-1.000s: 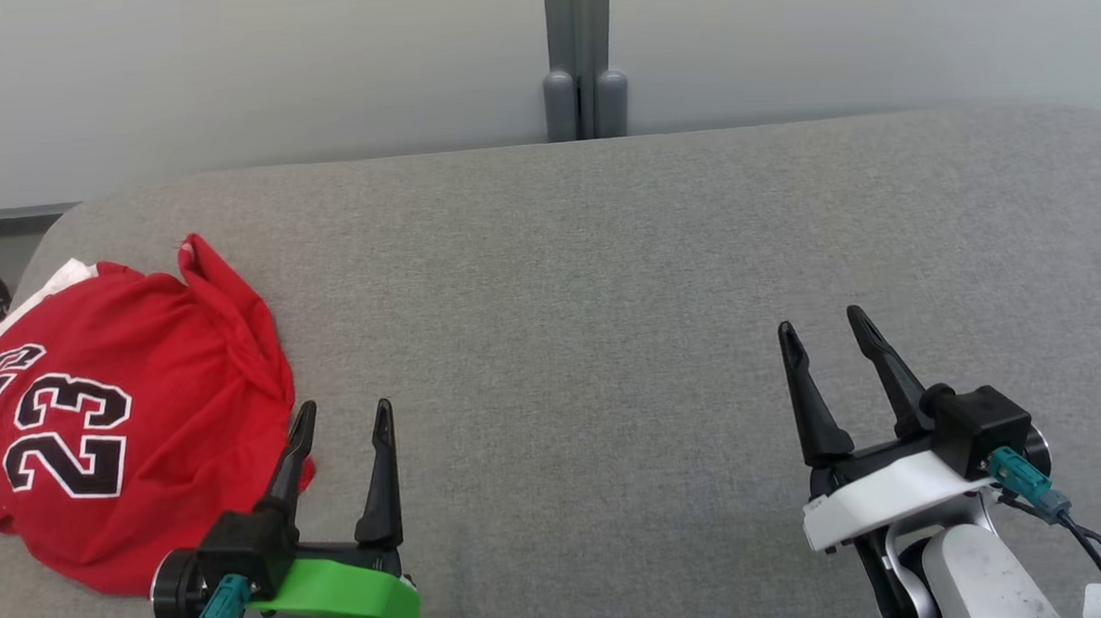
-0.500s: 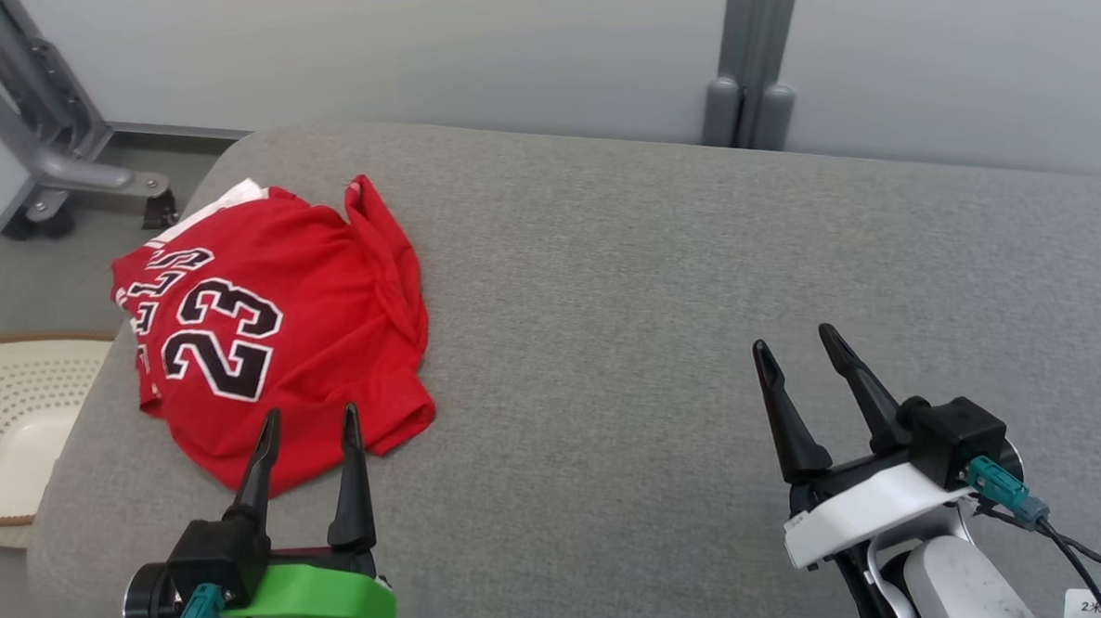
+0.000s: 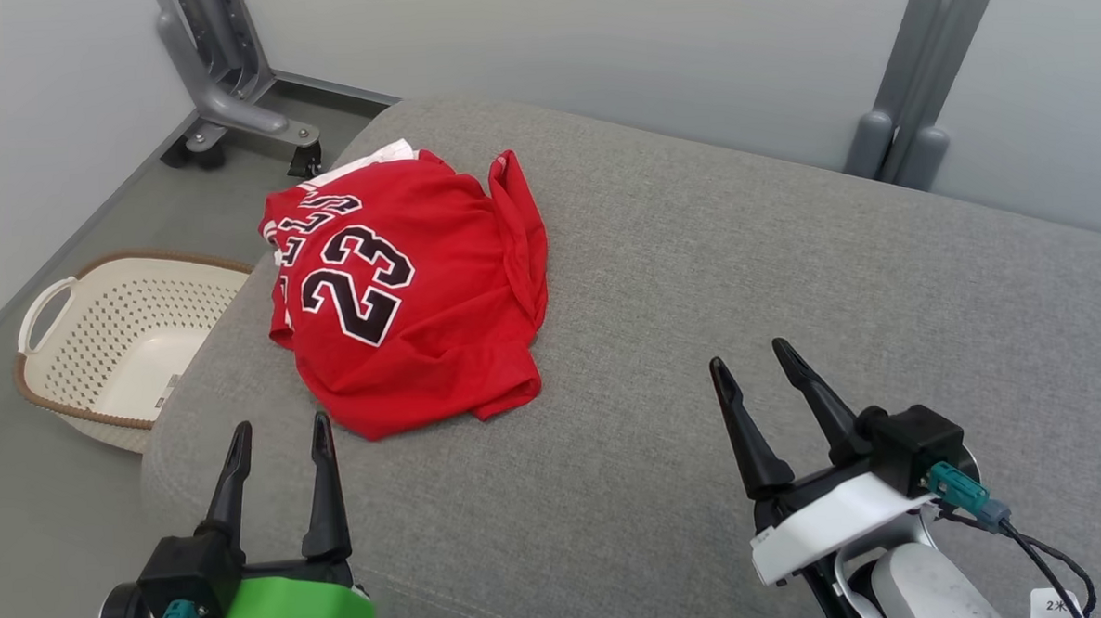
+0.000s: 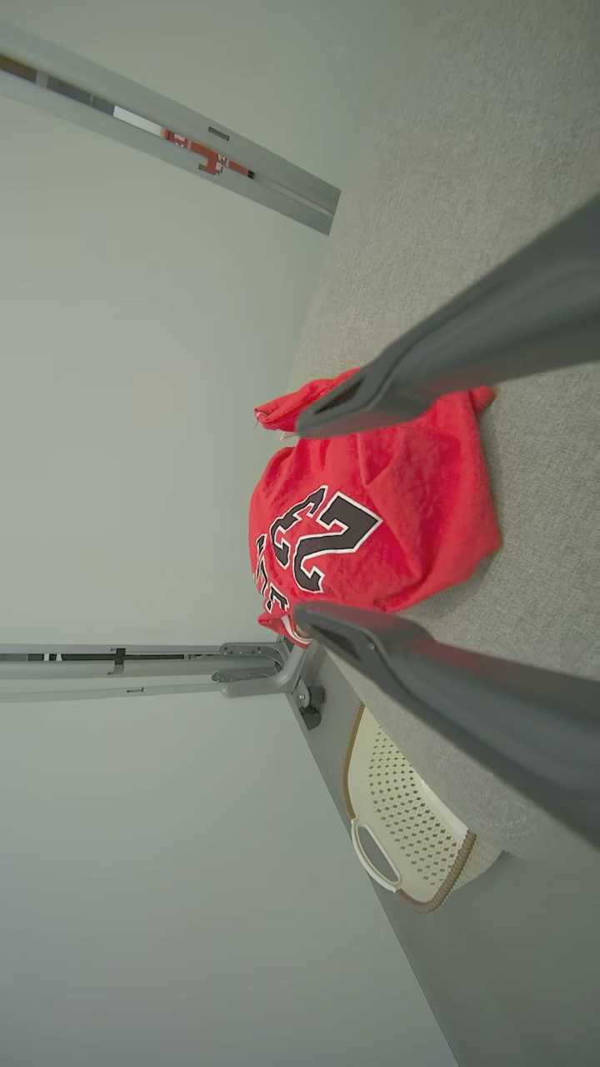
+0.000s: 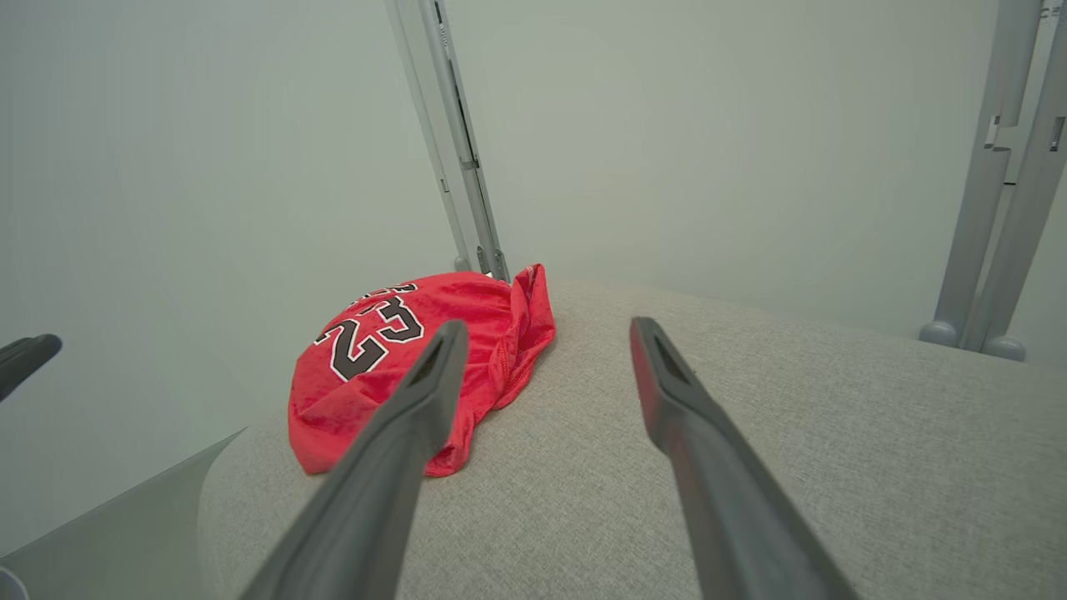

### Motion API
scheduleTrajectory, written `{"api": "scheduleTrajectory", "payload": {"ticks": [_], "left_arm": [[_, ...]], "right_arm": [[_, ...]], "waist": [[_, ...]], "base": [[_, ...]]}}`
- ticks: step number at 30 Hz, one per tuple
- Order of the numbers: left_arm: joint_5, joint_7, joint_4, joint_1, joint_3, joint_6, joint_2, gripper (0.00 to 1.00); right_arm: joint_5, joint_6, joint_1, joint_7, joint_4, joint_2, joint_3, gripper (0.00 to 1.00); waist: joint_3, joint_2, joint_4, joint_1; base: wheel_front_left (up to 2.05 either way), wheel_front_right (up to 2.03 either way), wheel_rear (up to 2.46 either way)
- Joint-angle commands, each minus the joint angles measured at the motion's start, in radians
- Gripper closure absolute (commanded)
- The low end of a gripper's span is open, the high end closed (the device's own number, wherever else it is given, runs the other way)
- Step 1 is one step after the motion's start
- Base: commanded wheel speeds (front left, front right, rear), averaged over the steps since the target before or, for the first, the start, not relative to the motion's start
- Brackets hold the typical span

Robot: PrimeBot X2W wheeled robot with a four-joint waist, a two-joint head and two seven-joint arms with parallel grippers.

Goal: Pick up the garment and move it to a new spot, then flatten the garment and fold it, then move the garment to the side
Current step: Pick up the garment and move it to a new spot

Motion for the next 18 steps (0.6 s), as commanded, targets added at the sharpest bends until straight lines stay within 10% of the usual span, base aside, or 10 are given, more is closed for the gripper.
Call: {"api": "scheduleTrajectory", "payload": {"ticks": [1,18], "left_arm": [[0.003,0.0,-0.006,0.012,0.003,0.005,0.002,0.0],[0.024,0.0,0.01,-0.066,0.053,-0.027,0.002,0.0]], "right_arm": [[0.004,0.0,-0.013,-0.003,0.004,-0.004,0.002,0.0],[-0.043,0.0,-0.052,-0.003,-0.021,-0.005,-0.033,0.0]], "waist": [[0.008,0.0,0.013,0.0],[0.126,0.0,-0.037,0.0]], "base": [[0.0,0.0,0.0],[0.0,0.0,0.0]]}}
